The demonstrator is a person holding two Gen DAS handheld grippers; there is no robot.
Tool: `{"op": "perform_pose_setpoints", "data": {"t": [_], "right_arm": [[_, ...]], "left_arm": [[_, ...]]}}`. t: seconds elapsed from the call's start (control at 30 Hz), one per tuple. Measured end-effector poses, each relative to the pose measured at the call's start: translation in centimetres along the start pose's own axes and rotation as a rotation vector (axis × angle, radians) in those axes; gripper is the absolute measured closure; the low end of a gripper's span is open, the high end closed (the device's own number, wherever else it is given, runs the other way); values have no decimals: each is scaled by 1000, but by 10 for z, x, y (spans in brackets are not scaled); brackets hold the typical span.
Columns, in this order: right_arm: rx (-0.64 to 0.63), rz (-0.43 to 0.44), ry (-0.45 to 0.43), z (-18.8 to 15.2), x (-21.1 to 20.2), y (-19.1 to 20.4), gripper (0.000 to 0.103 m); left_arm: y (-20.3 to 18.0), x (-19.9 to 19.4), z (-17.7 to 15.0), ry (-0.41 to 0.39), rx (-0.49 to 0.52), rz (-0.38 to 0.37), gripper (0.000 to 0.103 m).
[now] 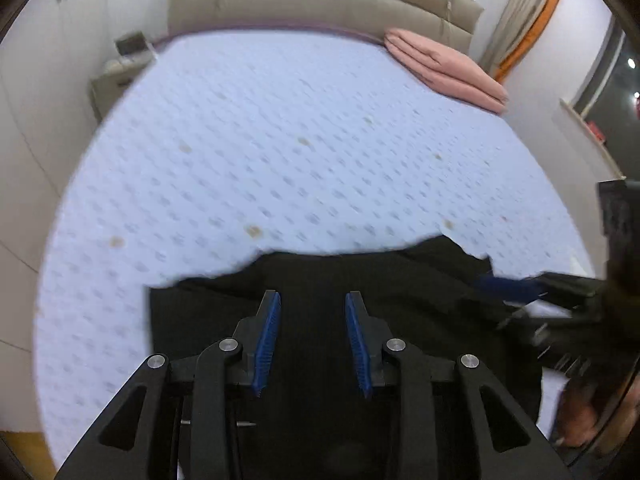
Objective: Fold large clothes
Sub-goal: 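Lay the folded hem down onto the jacket and open both grippers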
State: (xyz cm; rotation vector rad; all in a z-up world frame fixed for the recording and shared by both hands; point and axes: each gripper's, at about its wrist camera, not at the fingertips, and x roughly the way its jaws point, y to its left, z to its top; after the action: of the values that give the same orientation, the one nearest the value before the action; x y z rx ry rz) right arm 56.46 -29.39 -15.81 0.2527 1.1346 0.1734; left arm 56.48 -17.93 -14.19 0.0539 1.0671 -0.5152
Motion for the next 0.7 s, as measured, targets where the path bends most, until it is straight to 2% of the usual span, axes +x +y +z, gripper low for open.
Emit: {"op": "perform_pose_setpoints", "data": {"t": [0.17, 0.23, 0.3, 0.37, 0.53, 0.63, 0.7], "right_arm": [[-50, 11, 123, -55, 27, 6, 59], [-42, 4, 188, -86, 38, 0, 59], [-28, -14, 243, -111, 53, -8, 59], [-7, -25, 274, -134, 69, -17, 59], [11, -59, 220, -149, 84, -22, 59], [11, -62, 212, -152, 83, -22, 59], [35, -32, 227, -147, 73, -27, 59]], "left_arm": [[-6, 28, -58, 127, 34, -5, 69], [-5, 40, -90, 191, 28, 7, 69], [-2, 52, -117, 219, 7, 17, 69], [-3, 58, -134, 213, 6, 36, 69], [-15, 73, -149, 160, 58, 110, 69], [-13, 73, -148, 160, 38, 98, 69], [-12, 65, -144, 168, 19, 78, 69]]}}
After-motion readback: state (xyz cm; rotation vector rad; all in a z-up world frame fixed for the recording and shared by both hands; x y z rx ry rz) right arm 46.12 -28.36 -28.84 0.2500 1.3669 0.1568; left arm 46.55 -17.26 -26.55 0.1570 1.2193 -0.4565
